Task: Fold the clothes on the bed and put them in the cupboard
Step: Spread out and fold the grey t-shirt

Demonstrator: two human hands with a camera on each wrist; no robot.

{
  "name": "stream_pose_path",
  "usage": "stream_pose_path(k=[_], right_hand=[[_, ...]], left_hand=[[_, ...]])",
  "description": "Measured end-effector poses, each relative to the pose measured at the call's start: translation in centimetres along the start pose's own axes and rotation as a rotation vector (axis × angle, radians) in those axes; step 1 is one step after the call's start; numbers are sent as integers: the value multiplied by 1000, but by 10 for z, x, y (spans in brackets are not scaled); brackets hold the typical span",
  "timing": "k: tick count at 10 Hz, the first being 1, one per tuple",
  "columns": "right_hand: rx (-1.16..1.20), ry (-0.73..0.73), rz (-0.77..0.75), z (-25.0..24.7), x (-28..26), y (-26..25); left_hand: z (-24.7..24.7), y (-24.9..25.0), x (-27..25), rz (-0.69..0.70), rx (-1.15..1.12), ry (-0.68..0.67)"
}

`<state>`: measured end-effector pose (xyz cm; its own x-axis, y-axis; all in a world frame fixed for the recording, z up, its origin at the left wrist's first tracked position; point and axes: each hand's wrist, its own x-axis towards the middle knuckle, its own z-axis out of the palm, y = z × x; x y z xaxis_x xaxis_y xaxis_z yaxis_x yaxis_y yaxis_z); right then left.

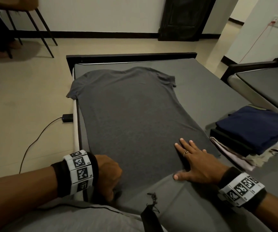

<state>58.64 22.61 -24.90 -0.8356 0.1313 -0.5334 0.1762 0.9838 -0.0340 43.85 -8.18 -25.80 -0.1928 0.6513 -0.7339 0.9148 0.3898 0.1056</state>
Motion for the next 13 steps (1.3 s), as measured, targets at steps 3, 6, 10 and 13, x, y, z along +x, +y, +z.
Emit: stream_pose_path(k=[3, 6, 10, 13], right_hand=[[-143, 355, -251, -73, 25, -48], [-18, 609, -419, -191, 165, -155], [-26, 453, -412, -206, 335, -356], [-411, 592, -281, -195, 374, -388]], left_hand=[[-42, -34, -27, -104, -159, 267], [-46, -123, -48, -576, -224, 398], [-33, -163, -26, -543, -274, 480], [-39, -173, -16, -531, -285, 455]])
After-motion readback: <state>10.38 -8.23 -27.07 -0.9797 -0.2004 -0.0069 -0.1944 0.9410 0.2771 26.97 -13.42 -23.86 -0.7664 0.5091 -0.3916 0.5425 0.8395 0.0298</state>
